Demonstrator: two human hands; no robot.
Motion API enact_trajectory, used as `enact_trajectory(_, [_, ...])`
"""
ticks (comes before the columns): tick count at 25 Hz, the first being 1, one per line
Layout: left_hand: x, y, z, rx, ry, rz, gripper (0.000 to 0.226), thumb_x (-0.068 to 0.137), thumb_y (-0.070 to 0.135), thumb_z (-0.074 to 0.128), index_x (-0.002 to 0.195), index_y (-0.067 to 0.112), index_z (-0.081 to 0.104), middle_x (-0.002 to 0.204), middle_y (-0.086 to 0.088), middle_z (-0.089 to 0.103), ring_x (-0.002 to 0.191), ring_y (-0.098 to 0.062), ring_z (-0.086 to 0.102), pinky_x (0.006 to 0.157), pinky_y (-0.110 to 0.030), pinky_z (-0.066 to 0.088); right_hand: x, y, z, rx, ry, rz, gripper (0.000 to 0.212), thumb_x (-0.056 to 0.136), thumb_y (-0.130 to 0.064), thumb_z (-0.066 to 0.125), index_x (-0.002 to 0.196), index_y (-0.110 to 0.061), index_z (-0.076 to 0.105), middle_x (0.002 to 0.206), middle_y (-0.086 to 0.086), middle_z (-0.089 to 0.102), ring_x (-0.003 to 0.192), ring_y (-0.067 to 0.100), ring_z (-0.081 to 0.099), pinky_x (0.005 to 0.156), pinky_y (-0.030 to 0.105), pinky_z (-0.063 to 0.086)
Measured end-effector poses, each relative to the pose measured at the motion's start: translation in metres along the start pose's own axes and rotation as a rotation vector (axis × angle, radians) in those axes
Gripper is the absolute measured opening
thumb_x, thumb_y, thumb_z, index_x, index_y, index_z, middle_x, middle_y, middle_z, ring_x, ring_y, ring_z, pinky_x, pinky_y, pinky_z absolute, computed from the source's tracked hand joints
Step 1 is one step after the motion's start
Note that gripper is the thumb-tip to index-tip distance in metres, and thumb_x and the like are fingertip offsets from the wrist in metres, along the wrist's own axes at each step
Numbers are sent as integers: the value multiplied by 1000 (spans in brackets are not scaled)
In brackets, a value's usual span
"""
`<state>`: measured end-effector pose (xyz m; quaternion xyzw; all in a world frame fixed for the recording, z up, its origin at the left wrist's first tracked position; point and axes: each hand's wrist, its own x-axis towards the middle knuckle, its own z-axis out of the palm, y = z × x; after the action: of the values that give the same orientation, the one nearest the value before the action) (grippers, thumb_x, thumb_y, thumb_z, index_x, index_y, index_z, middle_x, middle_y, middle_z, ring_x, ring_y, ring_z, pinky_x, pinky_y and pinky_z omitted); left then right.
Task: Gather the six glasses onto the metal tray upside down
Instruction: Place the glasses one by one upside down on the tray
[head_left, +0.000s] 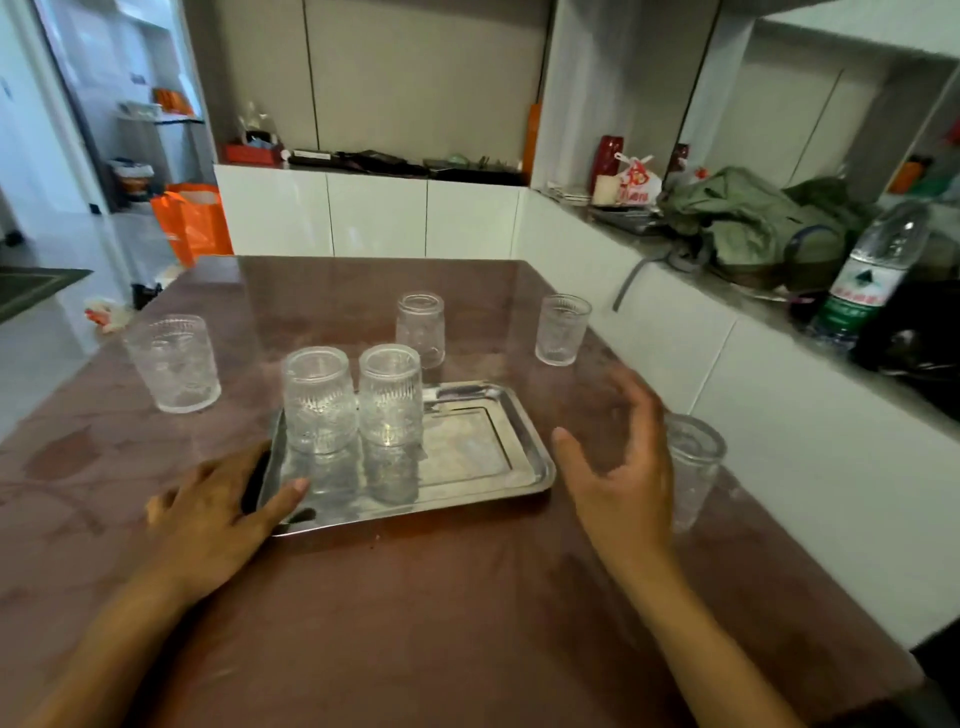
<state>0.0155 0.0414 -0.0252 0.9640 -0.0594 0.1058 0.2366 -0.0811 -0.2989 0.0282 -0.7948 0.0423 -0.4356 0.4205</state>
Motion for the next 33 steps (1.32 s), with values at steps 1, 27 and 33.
enact_trajectory(1, [1,-1,1,12,-3,6,86,70,91,20,138,44,43,139,1,60,133,-28,44,102,-54,29,1,8,-26,-98,140,-51,69,81,-32,72,141,-31,39,147,-16,41,135,1,35,105,13,29])
enact_trajectory(27, [-1,2,-6,-76,40,-17,59,87,50,60,143,43,43,144,11,55,139,-15,37,109,-44,19,57,26,135,-61,-447,94,88,59,-33,86,126,-47,31,112,-11,60,89,17,65,63,27,53])
enact_trajectory(33, [-1,7,-6,-76,15,-51,57,90,40,61,144,38,44,149,7,51,141,-17,37,109,-42,17,55,31,134,-121,-489,33,97,57,-45,84,133,-48,25,122,-8,60,98,19,63,76,40,57])
